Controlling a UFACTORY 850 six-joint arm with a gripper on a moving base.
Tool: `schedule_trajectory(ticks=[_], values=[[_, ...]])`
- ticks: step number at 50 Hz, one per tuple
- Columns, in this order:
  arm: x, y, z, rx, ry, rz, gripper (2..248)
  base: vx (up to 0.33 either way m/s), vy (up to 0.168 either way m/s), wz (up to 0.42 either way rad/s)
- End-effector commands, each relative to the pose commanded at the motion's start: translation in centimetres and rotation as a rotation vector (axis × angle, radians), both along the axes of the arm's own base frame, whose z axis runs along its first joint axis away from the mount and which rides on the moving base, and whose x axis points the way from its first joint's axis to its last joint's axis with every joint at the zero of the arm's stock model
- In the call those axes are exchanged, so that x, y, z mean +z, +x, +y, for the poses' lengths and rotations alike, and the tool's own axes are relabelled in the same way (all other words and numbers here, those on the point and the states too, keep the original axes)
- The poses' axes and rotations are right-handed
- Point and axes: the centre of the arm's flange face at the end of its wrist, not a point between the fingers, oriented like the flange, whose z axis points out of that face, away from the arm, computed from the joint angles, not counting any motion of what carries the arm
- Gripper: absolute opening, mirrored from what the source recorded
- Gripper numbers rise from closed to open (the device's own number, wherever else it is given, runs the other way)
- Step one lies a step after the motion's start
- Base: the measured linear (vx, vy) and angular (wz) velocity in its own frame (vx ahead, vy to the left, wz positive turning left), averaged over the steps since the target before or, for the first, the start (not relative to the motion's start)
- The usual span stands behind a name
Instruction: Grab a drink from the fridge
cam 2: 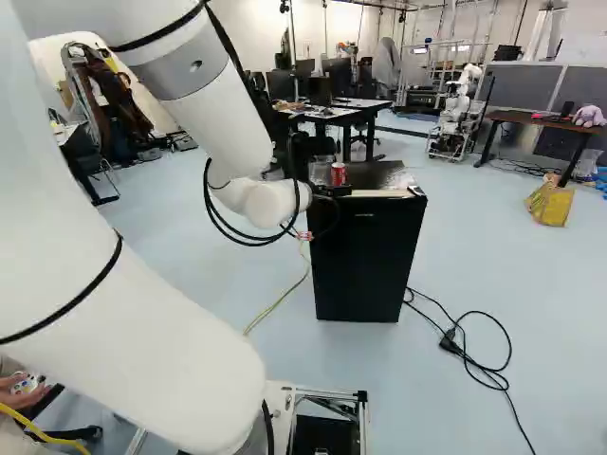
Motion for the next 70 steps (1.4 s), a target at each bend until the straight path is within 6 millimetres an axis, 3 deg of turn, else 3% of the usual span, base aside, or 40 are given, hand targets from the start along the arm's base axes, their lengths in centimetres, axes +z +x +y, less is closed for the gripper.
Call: schedule_trajectory(ticks=[21,43,70], values=[[-0.1,2.1,0.5,0.007,0.012,0.000,247,0.000,0.000,0.000],[-2.1,5.8,0.2,0.018,0.022,0.047,247,0.000,0.000,0.000],[-2.2,10.4,-0.6,0.023,0.017,0.025,247,0.000,0.000,0.000]])
